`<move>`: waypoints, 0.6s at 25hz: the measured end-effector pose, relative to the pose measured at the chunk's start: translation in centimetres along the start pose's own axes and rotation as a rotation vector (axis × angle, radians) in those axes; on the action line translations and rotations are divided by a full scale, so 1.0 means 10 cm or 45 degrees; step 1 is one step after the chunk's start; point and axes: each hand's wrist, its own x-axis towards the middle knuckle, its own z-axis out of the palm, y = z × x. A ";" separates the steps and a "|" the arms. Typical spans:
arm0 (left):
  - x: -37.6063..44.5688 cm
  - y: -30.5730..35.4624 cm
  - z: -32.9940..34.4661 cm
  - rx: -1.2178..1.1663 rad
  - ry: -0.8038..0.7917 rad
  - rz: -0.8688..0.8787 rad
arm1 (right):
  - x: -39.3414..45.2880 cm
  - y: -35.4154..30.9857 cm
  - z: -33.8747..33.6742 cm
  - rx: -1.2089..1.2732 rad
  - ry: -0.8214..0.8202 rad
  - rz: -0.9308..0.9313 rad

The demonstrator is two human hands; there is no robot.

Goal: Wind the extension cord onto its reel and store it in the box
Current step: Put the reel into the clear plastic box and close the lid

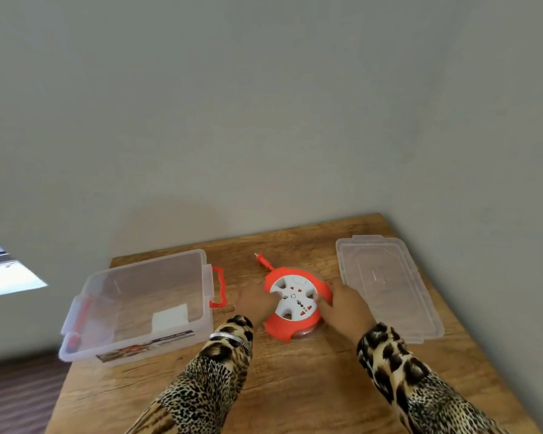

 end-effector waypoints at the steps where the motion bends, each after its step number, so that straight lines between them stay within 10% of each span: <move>1: -0.01 0.00 0.01 -0.049 -0.021 -0.001 | 0.04 -0.05 0.04 0.010 -0.036 0.081; 9: -0.07 0.33 -0.40 -0.279 0.090 0.225 | 0.24 -0.35 -0.24 0.950 0.141 0.149; 15: -0.08 -0.02 -1.61 -0.497 0.739 0.289 | 0.33 -1.39 -0.47 0.942 0.128 -0.355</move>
